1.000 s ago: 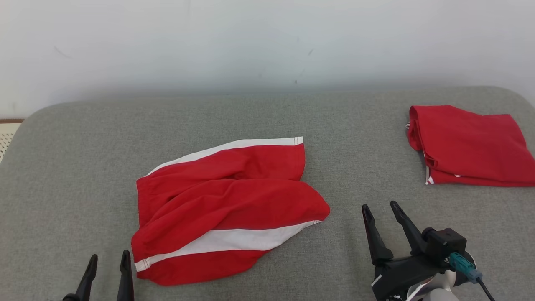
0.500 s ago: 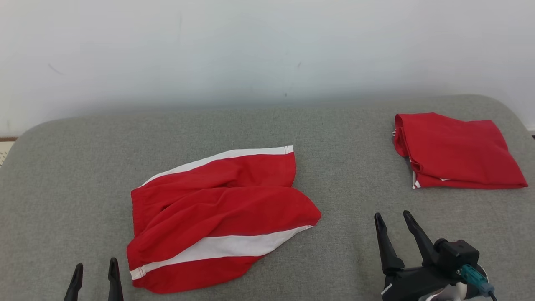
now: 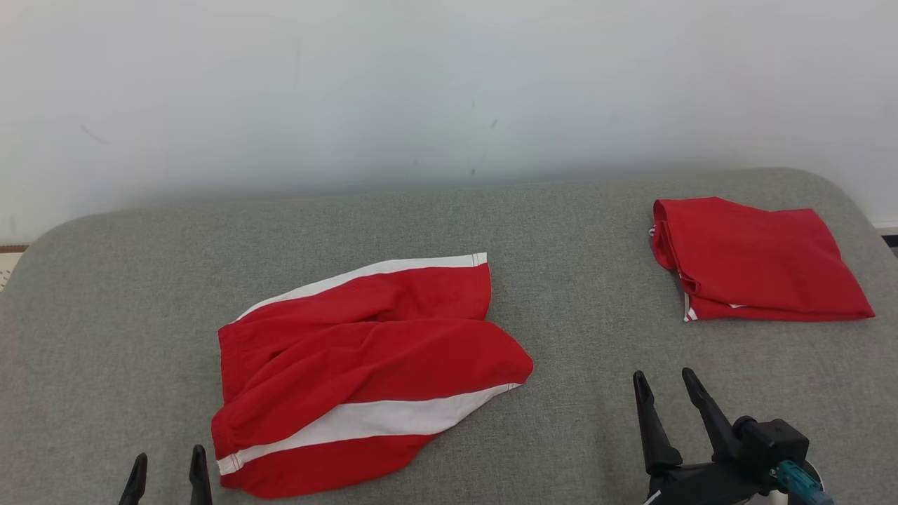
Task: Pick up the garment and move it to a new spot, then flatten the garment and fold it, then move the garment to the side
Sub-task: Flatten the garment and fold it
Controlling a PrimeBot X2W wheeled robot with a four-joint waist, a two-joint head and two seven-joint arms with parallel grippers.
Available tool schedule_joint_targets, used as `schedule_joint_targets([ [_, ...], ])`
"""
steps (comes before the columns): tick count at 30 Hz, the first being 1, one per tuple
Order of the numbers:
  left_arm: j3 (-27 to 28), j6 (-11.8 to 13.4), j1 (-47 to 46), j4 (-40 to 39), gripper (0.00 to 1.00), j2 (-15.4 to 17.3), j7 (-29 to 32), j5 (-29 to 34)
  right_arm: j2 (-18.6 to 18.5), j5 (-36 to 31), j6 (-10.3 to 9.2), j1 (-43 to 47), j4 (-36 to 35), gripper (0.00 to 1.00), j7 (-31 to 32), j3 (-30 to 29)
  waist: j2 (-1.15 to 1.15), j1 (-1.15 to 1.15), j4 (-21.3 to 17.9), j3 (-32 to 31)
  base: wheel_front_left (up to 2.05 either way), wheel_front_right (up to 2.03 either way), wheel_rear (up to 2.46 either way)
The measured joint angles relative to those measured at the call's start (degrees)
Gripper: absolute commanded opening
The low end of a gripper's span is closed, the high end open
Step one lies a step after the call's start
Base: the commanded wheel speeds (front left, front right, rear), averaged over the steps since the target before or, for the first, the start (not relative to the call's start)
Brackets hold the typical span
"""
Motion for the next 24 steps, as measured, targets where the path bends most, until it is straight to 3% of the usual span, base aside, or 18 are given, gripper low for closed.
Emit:
schedule_joint_targets([
  [24,0.0,-0.5,0.0,0.4,1.00,0.0,0.0,2.5,0.2,-0.4,0.00,0.1,0.1,1.00,0.0,0.0,0.00,0.01,-0.4,0.0,0.00,0.00,0.00],
])
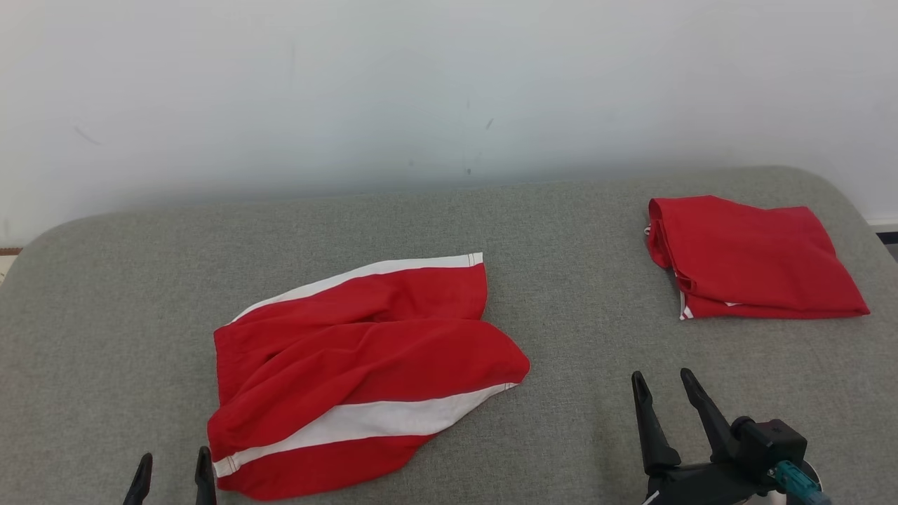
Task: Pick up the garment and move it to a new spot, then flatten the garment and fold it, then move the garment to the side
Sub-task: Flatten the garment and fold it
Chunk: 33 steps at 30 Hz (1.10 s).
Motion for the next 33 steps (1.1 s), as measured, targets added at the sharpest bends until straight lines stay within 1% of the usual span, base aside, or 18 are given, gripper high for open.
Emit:
schedule_joint_targets([
  [22,0.1,-0.2,0.0,0.2,1.00,-0.1,0.0,0.0,0.0,0.0,0.00,0.0,0.1,1.00,0.0,0.4,0.00,0.00,0.2,0.2,0.00,0.00,0.00],
  [28,0.1,-0.6,0.0,0.4,1.00,-0.2,0.0,-0.1,-0.1,0.0,0.00,0.0,0.3,1.00,0.0,0.9,0.00,0.00,0.3,0.2,0.00,0.00,0.00],
  [33,-0.5,-1.3,-0.1,1.0,1.00,-0.3,0.0,-0.6,-0.5,0.8,0.00,-0.1,1.3,1.00,0.0,2.8,0.00,0.00,0.6,0.2,0.00,0.00,0.00],
])
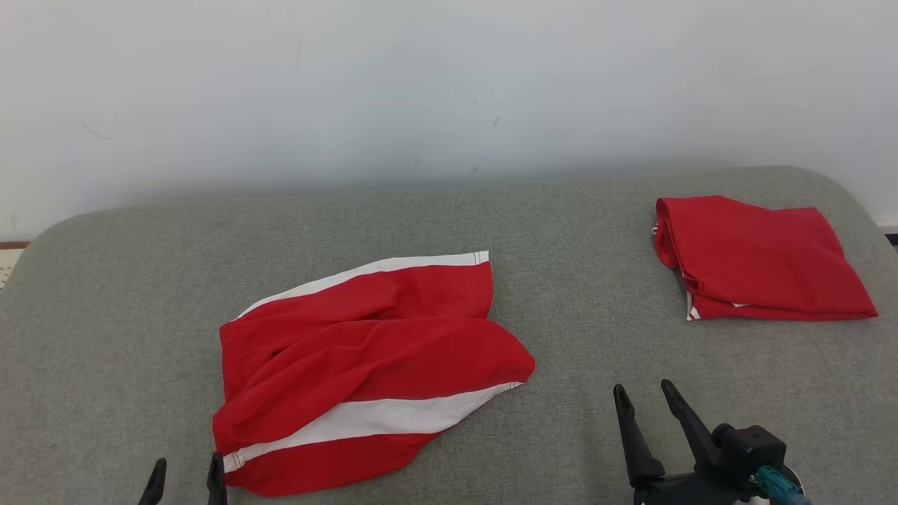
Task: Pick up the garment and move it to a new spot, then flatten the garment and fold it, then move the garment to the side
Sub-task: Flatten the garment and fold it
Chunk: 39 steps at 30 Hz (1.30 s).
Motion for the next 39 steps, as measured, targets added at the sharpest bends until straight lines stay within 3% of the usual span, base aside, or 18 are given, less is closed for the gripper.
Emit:
schedule_joint_targets([
  [11,-3.4,-2.8,-2.1,7.6,1.00,0.0,0.0,-1.3,-1.7,3.5,0.00,-4.5,7.8,1.00,0.0,7.2,0.00,0.00,1.5,1.0,0.00,0.00,0.00],
  [17,-4.4,-3.8,-6.9,13.0,1.00,1.7,0.0,-1.5,-2.4,5.8,0.00,-10.1,14.1,1.00,0.1,11.8,0.00,0.00,2.1,3.0,0.00,0.00,0.00],
  [31,-7.4,-4.6,-15.0,20.4,1.00,2.8,0.0,-1.8,-1.9,11.5,0.00,-21.7,26.1,1.00,0.0,22.2,0.01,0.01,3.9,8.2,0.00,0.00,0.00],
  [39,-9.0,-4.7,-17.4,23.9,1.00,3.1,0.0,-2.8,-1.8,14.2,0.00,-25.0,29.7,1.00,0.0,26.0,0.00,0.00,5.3,9.8,0.00,0.00,0.00],
])
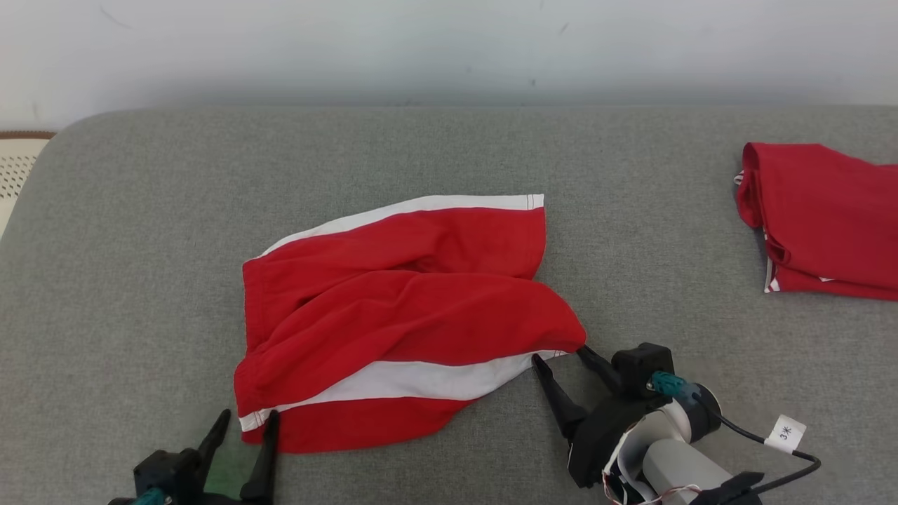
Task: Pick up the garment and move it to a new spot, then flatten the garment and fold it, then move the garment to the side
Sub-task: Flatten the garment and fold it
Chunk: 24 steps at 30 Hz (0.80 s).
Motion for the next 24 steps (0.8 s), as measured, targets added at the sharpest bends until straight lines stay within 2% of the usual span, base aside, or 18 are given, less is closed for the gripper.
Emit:
schedule_joint_targets([
  [1,-0.4,0.0,-0.4,0.5,0.86,0.0,0.0,-0.4,0.0,0.5,0.00,-0.4,0.4,0.84,0.0,0.4,0.00,0.00,0.1,0.2,0.00,0.00,0.00],
  [2,-0.9,0.0,-0.8,0.7,0.45,0.0,0.0,-0.9,0.0,0.9,0.00,-0.8,0.6,0.27,0.0,0.8,0.00,0.00,0.2,0.4,0.00,0.00,0.00],
  [3,-2.5,0.0,-1.7,1.6,0.11,0.5,0.0,-1.6,0.0,1.2,0.00,-1.7,1.0,0.00,0.0,1.5,0.00,0.00,0.4,1.0,0.00,0.00,0.00],
  [4,-2.9,0.0,-2.0,1.9,0.00,0.8,0.0,-1.8,0.0,1.4,0.00,-2.0,1.0,0.00,0.0,1.7,0.00,0.00,0.5,1.2,0.00,0.00,0.00],
  [9,-3.4,0.0,-2.8,1.4,0.00,1.5,0.0,-3.2,-0.3,1.8,0.00,-2.5,-0.1,0.00,0.0,1.9,0.00,0.00,0.4,2.2,0.00,0.00,0.00],
  [16,-3.8,0.0,0.5,-4.5,0.00,1.6,0.0,-4.0,-2.1,3.8,0.00,1.0,-5.1,0.00,0.0,1.5,0.00,0.00,0.1,0.8,0.00,0.00,0.00],
  [24,-4.9,0.0,4.6,-12.8,0.00,3.1,0.0,-4.1,-6.1,7.8,0.00,5.0,-12.8,0.00,0.0,3.7,0.00,-0.01,-0.8,-2.1,0.00,0.00,0.00],
])
